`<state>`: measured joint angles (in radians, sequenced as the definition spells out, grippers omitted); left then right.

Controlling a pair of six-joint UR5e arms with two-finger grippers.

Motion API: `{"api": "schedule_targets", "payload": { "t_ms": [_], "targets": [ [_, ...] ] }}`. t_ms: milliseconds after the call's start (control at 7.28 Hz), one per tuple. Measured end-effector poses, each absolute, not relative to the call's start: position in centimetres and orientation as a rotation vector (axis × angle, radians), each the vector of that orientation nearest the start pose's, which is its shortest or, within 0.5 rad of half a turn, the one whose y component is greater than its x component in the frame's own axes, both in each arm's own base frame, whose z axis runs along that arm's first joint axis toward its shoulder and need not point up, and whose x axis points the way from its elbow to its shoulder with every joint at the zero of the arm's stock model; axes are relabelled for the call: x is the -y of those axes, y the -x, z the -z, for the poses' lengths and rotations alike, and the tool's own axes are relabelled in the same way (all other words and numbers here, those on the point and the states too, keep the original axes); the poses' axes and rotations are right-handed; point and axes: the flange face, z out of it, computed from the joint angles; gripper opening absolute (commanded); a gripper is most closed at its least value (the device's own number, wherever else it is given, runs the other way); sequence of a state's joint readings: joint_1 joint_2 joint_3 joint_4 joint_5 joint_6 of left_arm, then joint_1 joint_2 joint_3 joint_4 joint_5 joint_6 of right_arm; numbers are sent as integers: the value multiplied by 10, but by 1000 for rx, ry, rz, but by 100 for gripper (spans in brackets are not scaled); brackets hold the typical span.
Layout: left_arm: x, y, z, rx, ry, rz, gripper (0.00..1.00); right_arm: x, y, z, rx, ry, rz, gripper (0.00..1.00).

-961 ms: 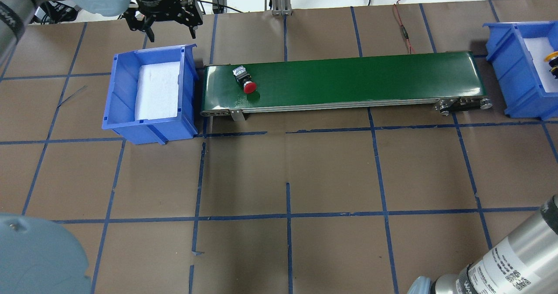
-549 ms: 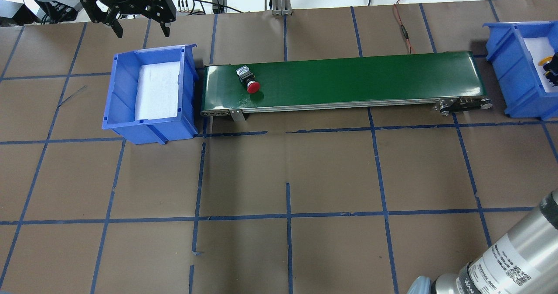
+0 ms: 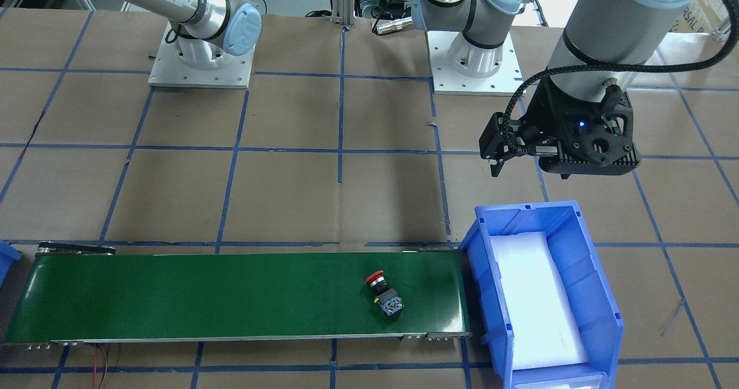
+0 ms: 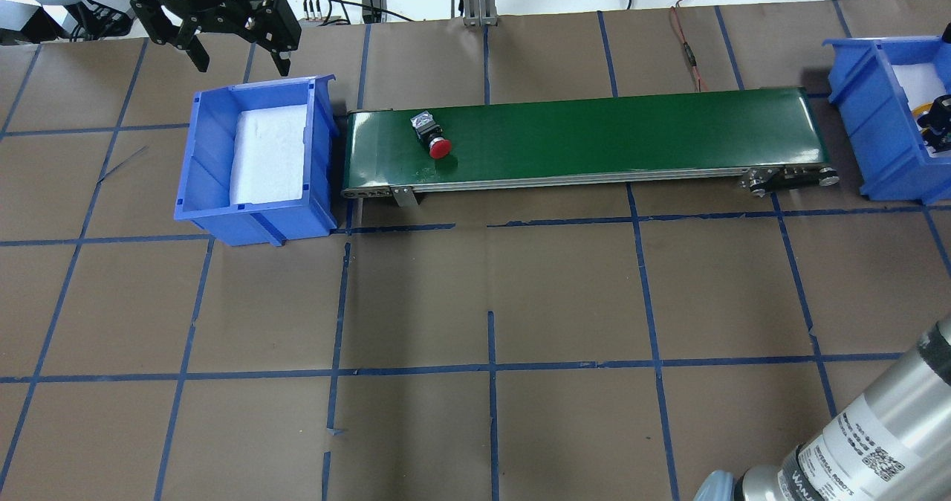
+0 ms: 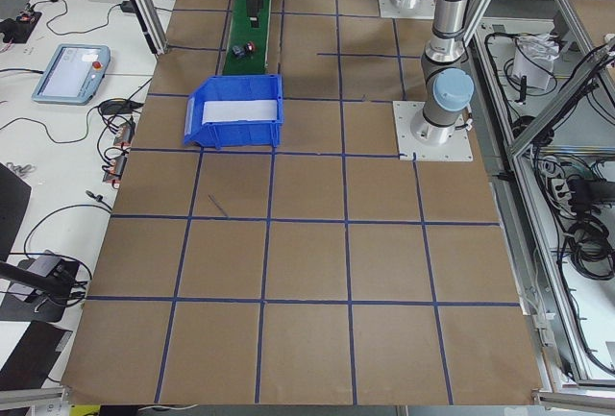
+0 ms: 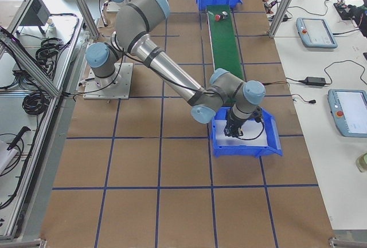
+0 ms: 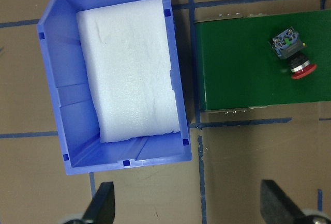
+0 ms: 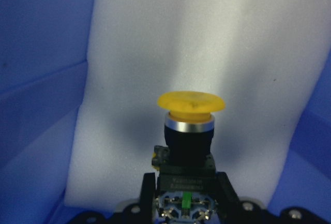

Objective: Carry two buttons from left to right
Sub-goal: 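Release yellow button into far bin with right gripper while left withdraws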

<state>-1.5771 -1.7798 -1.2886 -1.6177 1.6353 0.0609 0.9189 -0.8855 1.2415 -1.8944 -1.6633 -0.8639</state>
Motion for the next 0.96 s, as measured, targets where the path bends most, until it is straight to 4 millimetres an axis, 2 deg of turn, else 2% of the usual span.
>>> {"api": "schedule_targets", "payload": {
  "t_ms": [824, 961],
  "targets": [
    [578, 128, -503, -3093, -96, 19, 100, 658, 346, -250, -3162, 339, -143, 50],
    [579, 127, -502, -3094, -91, 20, 100, 659, 347, -256, -3169, 339, -132, 50]
  ]
}}
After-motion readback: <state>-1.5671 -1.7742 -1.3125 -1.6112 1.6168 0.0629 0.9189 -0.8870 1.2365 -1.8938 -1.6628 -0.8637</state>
